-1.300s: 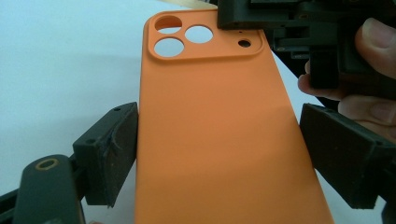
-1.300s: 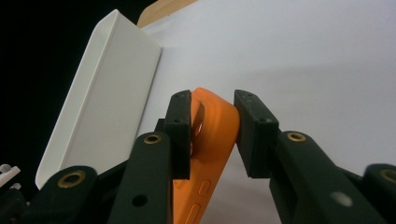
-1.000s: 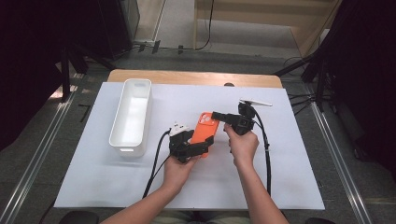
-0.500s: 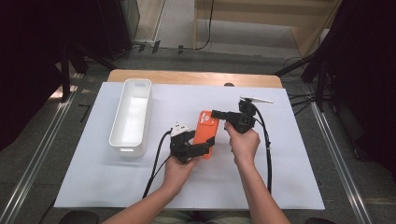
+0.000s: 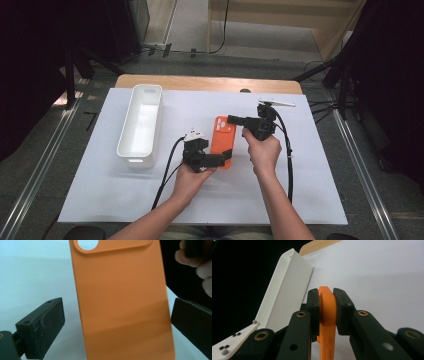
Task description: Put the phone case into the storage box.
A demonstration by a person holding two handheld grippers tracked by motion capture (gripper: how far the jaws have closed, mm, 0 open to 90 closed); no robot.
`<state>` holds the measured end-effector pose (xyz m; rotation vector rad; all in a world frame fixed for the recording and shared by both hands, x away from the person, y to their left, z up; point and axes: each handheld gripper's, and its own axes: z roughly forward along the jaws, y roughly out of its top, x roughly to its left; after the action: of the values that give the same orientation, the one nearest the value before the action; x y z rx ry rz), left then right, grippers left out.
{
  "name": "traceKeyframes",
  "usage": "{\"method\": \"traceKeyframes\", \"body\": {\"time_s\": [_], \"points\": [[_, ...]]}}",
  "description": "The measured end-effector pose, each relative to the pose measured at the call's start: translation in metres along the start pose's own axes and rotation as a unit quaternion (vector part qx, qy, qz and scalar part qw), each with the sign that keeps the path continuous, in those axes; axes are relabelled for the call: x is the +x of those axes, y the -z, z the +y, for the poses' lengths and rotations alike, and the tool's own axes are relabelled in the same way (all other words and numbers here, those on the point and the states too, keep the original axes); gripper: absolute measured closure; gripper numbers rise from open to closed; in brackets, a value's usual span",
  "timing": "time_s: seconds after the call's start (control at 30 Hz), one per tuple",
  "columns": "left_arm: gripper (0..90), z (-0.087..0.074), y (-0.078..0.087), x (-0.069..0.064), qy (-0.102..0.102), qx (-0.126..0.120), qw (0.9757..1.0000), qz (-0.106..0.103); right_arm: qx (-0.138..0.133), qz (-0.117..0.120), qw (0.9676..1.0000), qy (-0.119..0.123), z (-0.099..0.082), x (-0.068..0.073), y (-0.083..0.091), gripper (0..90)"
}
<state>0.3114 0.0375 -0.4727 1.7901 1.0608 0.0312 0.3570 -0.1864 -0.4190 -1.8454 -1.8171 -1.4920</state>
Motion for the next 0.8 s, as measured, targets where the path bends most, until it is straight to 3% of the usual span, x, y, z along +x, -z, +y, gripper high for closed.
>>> {"method": "traceKeyframes", "body": {"time_s": [0.13,0.3,0.57,0.8], "points": [[0.0,0.004,0.002,-0.001,-0.002,0.007,1.0000,-0.003,0.005,-0.007,0.9999,0.011,0.001,-0.001,0.002,75.1],[0.0,0.009,0.005,-0.005,-0.029,0.027,0.9992,0.003,0.004,-0.013,0.9997,0.021,0.002,-0.001,0.006,75.1],[0.0,0.020,0.009,-0.006,-0.025,0.063,0.9976,-0.012,0.008,-0.018,0.9989,0.043,0.001,0.001,0.009,75.0],[0.0,0.023,0.006,0.002,-0.007,0.111,0.9936,-0.022,0.010,-0.023,0.9973,0.069,0.003,-0.003,0.013,75.0]]}}
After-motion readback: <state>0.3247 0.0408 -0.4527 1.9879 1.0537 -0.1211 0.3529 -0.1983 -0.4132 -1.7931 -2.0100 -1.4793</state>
